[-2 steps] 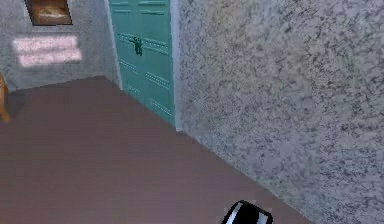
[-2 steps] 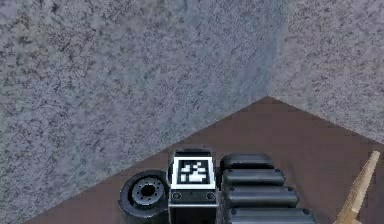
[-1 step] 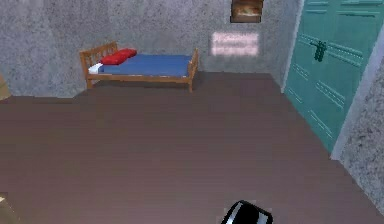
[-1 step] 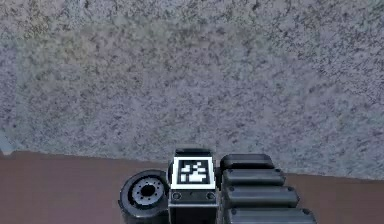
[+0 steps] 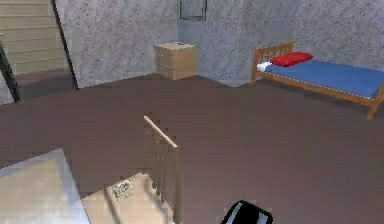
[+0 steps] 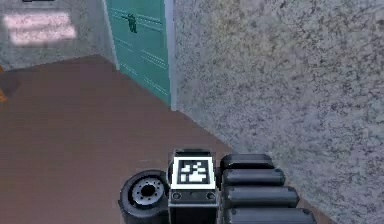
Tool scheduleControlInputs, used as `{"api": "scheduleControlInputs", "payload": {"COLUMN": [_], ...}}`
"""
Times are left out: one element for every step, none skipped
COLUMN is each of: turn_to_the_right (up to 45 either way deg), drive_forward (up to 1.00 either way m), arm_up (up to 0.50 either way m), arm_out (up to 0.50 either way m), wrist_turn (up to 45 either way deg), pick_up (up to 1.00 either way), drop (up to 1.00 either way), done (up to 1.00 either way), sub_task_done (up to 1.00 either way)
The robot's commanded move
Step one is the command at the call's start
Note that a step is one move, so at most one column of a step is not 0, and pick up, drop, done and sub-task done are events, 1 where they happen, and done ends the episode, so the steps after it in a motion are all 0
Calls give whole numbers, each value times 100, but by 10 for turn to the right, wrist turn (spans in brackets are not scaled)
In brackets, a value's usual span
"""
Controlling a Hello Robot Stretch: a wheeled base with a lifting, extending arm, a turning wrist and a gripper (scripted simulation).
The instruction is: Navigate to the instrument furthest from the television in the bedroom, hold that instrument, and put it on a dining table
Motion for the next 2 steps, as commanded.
{"api": "scheduleControlInputs", "payload": {"turn_to_the_right": [-330, 450], "drive_forward": [0, 0], "arm_up": [0, 0], "arm_out": [0, 0], "wrist_turn": [0, 0], "pick_up": [0, 0], "drop": [0, 0], "done": [0, 0], "sub_task_done": [0, 0]}}
